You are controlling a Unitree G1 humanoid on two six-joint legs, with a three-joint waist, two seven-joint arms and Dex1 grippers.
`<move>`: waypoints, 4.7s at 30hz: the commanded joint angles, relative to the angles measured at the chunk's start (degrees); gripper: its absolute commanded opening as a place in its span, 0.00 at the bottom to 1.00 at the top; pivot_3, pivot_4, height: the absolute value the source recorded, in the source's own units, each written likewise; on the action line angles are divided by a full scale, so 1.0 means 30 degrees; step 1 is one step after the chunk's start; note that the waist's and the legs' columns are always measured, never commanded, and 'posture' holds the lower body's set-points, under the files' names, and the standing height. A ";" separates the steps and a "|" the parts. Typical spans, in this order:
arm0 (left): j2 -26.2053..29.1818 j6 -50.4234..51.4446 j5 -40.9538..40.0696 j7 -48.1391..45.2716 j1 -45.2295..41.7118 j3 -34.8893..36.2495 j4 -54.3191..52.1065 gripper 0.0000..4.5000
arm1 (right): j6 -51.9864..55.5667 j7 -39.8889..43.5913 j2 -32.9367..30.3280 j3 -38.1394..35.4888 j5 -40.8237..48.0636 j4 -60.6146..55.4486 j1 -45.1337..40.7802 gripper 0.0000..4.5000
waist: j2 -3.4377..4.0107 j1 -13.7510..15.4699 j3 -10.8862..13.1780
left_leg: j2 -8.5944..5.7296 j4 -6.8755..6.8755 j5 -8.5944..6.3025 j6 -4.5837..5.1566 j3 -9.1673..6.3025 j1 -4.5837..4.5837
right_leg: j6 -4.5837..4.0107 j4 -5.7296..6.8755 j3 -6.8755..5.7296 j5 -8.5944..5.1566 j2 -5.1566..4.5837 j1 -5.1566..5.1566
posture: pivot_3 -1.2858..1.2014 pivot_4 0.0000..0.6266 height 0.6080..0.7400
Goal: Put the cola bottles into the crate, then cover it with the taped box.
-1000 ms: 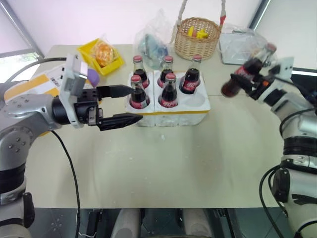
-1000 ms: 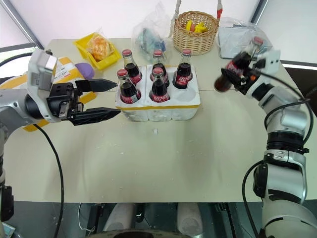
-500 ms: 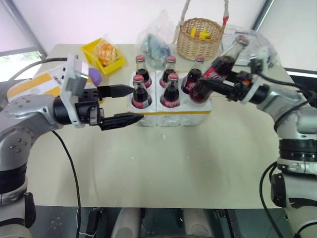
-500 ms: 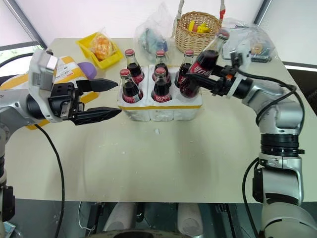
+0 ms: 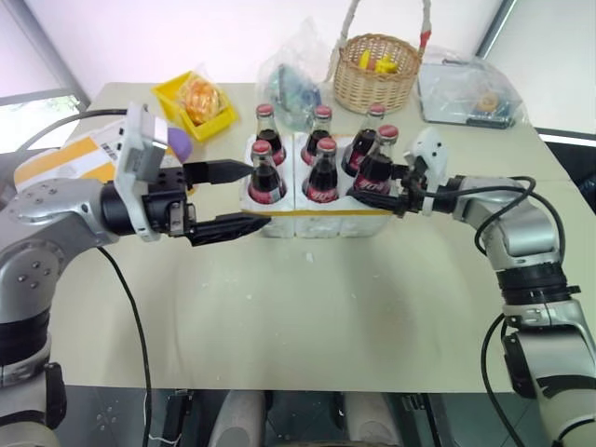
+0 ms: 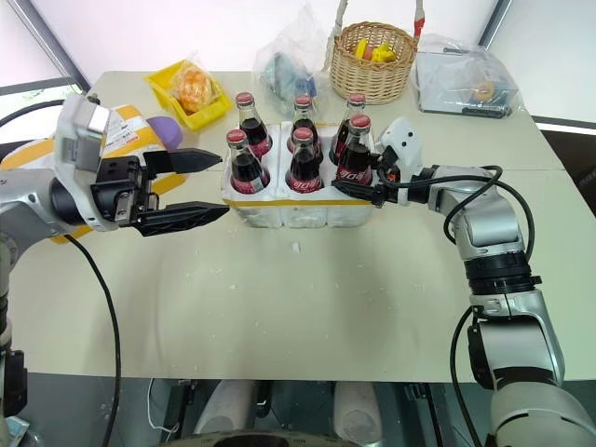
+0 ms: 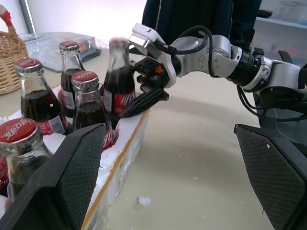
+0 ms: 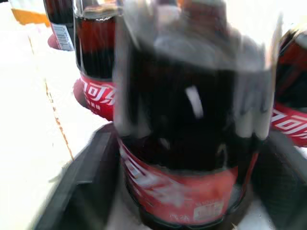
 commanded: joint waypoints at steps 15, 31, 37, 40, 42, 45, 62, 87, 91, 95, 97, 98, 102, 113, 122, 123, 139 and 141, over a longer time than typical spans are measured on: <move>0.2339 -0.3064 0.7723 0.2371 1.0265 0.9147 -0.0993 1.00 | 0.1776 0.4754 -0.6354 -0.5821 0.4268 -0.3663 0.2368 0.99 | -0.0003 -0.0096 0.0001 | 0.0014 -0.0022 -0.0006 0.0002 0.0024 0.0014 | -0.0079 -0.0013 0.0018 -0.0036 -0.0001 -0.0012 | 0.52 0.24 0.98; 0.3300 -1.5852 2.2921 0.9783 1.5609 0.7691 1.0764 1.00 | 0.5380 0.4385 -0.6165 -0.6880 0.8902 -0.6474 0.1714 0.99 | -0.0083 0.0366 -0.0045 | 0.0119 -0.0156 -0.0014 -0.0010 0.0329 -0.0008 | -0.0176 -0.0054 0.0237 0.0008 0.0014 -0.0251 | 0.52 0.24 0.98; 0.4621 -2.1078 2.5890 1.2975 0.9889 0.2564 1.8782 1.00 | 0.5455 0.3782 -0.5782 -0.6750 0.9053 -0.6728 0.1555 0.99 | -0.0114 0.0616 -0.0059 | 0.0153 -0.0181 -0.0009 -0.0013 0.0379 -0.0022 | -0.0158 -0.0050 0.0256 0.0038 0.0056 -0.0293 | 0.52 0.24 0.98; 0.4705 -2.2801 2.6886 1.4065 0.7483 0.0544 2.1736 1.00 | 0.5653 0.3594 -0.5831 -0.6855 0.9290 -0.7010 0.1579 0.99 | -0.0126 0.0478 -0.0065 | 0.0165 -0.0188 -0.0006 -0.0012 0.0397 -0.0019 | -0.0104 -0.0042 0.0263 0.0082 0.0072 -0.0300 | 0.52 0.24 0.98; 0.4688 -2.3611 2.7598 1.4790 0.6268 -0.0704 2.3431 1.00 | 0.5741 0.3422 -0.5873 -0.6909 0.9384 -0.7129 0.1534 0.99 | -0.0131 0.0376 -0.0068 | 0.0171 -0.0190 -0.0005 -0.0011 0.0402 -0.0013 | -0.0076 -0.0019 0.0266 0.0098 0.0081 -0.0305 | 0.52 0.24 0.98; 0.4720 -2.4282 2.8297 1.5669 0.4906 -0.2113 2.5334 1.00 | 0.5793 0.3247 -0.5968 -0.6960 0.9393 -0.7162 0.1484 0.99 | -0.0136 0.0291 -0.0070 | 0.0195 -0.0196 -0.0004 -0.0010 0.0416 -0.0003 | -0.0072 0.0001 0.0269 0.0101 0.0104 -0.0320 | 0.52 0.24 0.98; 0.4118 -2.4022 3.0225 1.8988 -0.1068 -0.6677 3.1259 1.00 | 0.6383 0.3157 -0.7230 -0.7583 1.0052 -0.7611 0.2127 0.99 | -0.0190 0.0449 -0.0100 | 0.0201 -0.0177 0.0016 -0.0044 0.0420 -0.0001 | -0.0062 0.0012 0.0270 0.0127 0.0112 -0.0310 | 0.52 0.24 0.98; 0.4714 -2.4075 2.8576 1.7612 -0.3948 -0.6818 3.1488 0.24 | 0.6591 0.2735 -0.7891 -0.8662 0.9862 -0.7370 0.3183 1.00 | -0.0246 0.0451 -0.0113 | 0.0201 -0.0173 0.0039 -0.0080 0.0423 -0.0001 | -0.0057 0.0027 0.0275 0.0133 0.0113 -0.0310 | 0.52 0.24 0.98; 0.5958 -2.5137 2.8029 1.6265 -0.5479 -0.6256 2.9534 0.24 | 0.6858 0.3170 -0.8261 -0.9138 1.0147 -0.7133 0.3727 1.00 | -0.0326 0.0485 -0.0128 | 0.0201 -0.0175 0.0048 -0.0095 0.0417 -0.0015 | -0.0056 0.0024 0.0275 0.0134 0.0113 -0.0312 | 0.52 0.24 0.98; 0.6277 -2.5424 2.6871 1.4436 -0.6892 -0.5410 2.7327 0.24 | 0.5834 0.2669 -0.8134 -0.8918 0.8963 -0.6739 0.4222 1.00 | -0.0338 0.0470 -0.0135 | 0.0197 -0.0169 0.0051 -0.0101 0.0419 -0.0016 | -0.0048 0.0007 0.0276 0.0140 0.0112 -0.0301 | 0.52 0.24 0.98; 0.6072 -2.5137 2.6133 1.3496 -0.7571 -0.4953 2.6251 0.24 | 0.5422 0.3122 -0.8204 -0.8917 0.8693 -0.6703 0.4764 1.00 | -0.0332 0.0433 -0.0135 | 0.0195 -0.0175 0.0052 -0.0102 0.0426 -0.0008 | -0.0046 0.0008 0.0288 0.0140 0.0111 -0.0300 | 0.52 0.24 0.98; 0.5827 -2.4825 2.5655 1.2492 -0.8321 -0.4870 2.4960 0.24 | 0.5295 0.3438 -0.8225 -0.8987 0.8619 -0.6543 0.5136 1.00 | -0.0341 0.0424 -0.0134 | 0.0196 -0.0182 0.0052 -0.0102 0.0426 -0.0004 | -0.0046 0.0013 0.0289 0.0140 0.0112 -0.0301 | 0.52 0.24 0.98; 0.4466 -2.2282 2.4188 0.8754 -0.9476 -0.4913 1.9557 0.24 | 0.4708 0.3622 -0.8002 -0.8869 0.8263 -0.5816 0.5457 1.00 | -0.0347 0.0456 -0.0133 | 0.0202 -0.0155 0.0058 -0.0105 0.0419 -0.0026 | -0.0038 0.0017 0.0294 0.0146 0.0135 -0.0300 | 0.52 0.24 0.98; 0.1384 -1.3444 2.5140 0.3020 -0.8526 -0.6880 0.7157 0.24 | 0.4175 0.3170 -0.7103 -0.8576 0.8141 -0.5628 0.5567 1.00 | -0.0341 0.0232 -0.0130 | 0.0200 -0.0143 0.0062 -0.0096 0.0426 -0.0003 | -0.0023 0.0038 0.0335 0.0154 0.0147 -0.0296 | 0.52 0.24 0.98; 0.1505 -1.2193 2.9167 0.1894 -0.6666 -0.8825 0.4440 0.24 | 0.4284 0.2579 -0.6580 -0.8872 0.8466 -0.5906 0.5637 1.00 | -0.0341 0.0355 -0.0130 | 0.0199 -0.0120 0.0062 -0.0092 0.0421 -0.0011 | -0.0023 0.0037 0.0339 0.0153 0.0150 -0.0293 | 0.52 0.24 0.98; 0.1447 -1.2226 2.9599 0.1840 -0.6505 -0.9001 0.4330 0.24 | 0.4301 0.2528 -0.6527 -0.8914 0.8508 -0.5932 0.5662 1.00 | -0.0341 0.0381 -0.0130 | 0.0199 -0.0119 0.0062 -0.0092 0.0420 -0.0011 | -0.0024 0.0038 0.0339 0.0153 0.0152 -0.0293 | 0.52 0.24 0.98; -0.0432 -1.2559 3.2256 0.1463 -0.5415 -0.9574 0.3413 0.24 | 0.4085 0.1987 -0.5948 -0.8863 0.8636 -0.6094 0.5729 1.00 | -0.0341 0.0408 -0.0130 | 0.0198 -0.0094 0.0060 -0.0086 0.0416 -0.0017 | -0.0024 0.0044 0.0338 0.0153 0.0152 -0.0288 | 0.52 0.24 0.98; -0.0421 -1.2993 3.2401 0.1824 -0.5172 -0.9475 0.3416 0.24 | 0.3963 0.2100 -0.6002 -0.8727 0.8486 -0.6106 0.5832 1.00 | -0.0340 0.0417 -0.0131 | 0.0198 -0.0089 0.0060 -0.0087 0.0414 -0.0018 | -0.0024 0.0045 0.0339 0.0153 0.0153 -0.0287 | 0.52 0.24 0.98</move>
